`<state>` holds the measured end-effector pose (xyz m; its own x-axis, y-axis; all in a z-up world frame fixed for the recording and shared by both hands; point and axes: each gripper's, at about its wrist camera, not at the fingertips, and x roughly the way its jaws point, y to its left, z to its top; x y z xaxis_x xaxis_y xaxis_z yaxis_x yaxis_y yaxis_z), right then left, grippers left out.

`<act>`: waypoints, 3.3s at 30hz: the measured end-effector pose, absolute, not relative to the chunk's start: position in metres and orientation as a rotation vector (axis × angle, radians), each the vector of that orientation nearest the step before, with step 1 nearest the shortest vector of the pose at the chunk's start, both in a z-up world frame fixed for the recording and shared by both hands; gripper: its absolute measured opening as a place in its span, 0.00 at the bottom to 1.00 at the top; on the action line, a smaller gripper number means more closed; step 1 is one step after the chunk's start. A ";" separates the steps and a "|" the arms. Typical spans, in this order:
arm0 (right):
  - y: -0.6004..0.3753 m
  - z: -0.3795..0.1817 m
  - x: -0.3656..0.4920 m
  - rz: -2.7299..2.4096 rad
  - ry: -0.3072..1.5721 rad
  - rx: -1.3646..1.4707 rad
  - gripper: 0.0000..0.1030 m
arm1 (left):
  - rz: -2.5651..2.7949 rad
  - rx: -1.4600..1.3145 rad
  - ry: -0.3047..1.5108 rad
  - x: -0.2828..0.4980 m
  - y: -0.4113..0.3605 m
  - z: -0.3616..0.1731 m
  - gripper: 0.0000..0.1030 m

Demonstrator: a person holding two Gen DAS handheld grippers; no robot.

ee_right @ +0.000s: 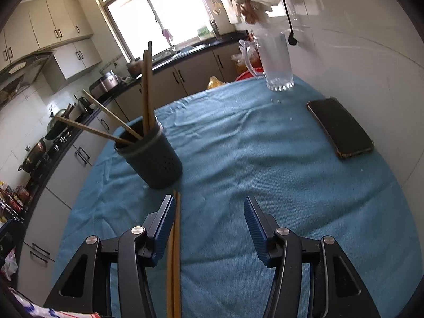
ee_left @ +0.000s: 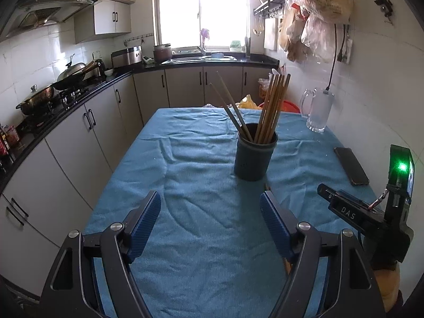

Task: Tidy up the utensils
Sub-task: 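Move both open grippers back toward the last chopsticks on the towel, then lower the left gripper onto one chopstick while the right gripper closes on the other, then close the left gripper on its chopstick and lift both chopsticks upright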

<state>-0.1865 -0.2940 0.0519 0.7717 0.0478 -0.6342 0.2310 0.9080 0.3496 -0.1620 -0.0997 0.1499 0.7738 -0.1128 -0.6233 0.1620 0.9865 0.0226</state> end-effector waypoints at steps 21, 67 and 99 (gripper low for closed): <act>-0.276 0.025 -0.180 -0.087 0.790 0.401 0.58 | -0.138 0.040 0.765 -0.144 -0.094 0.126 0.74; -0.301 0.000 -0.175 -0.105 0.983 0.151 0.11 | -0.349 0.100 0.980 -0.107 -0.165 0.056 0.74; -0.320 0.001 -0.192 -0.012 1.026 0.281 0.16 | -0.440 0.103 1.185 -0.073 -0.174 0.022 0.21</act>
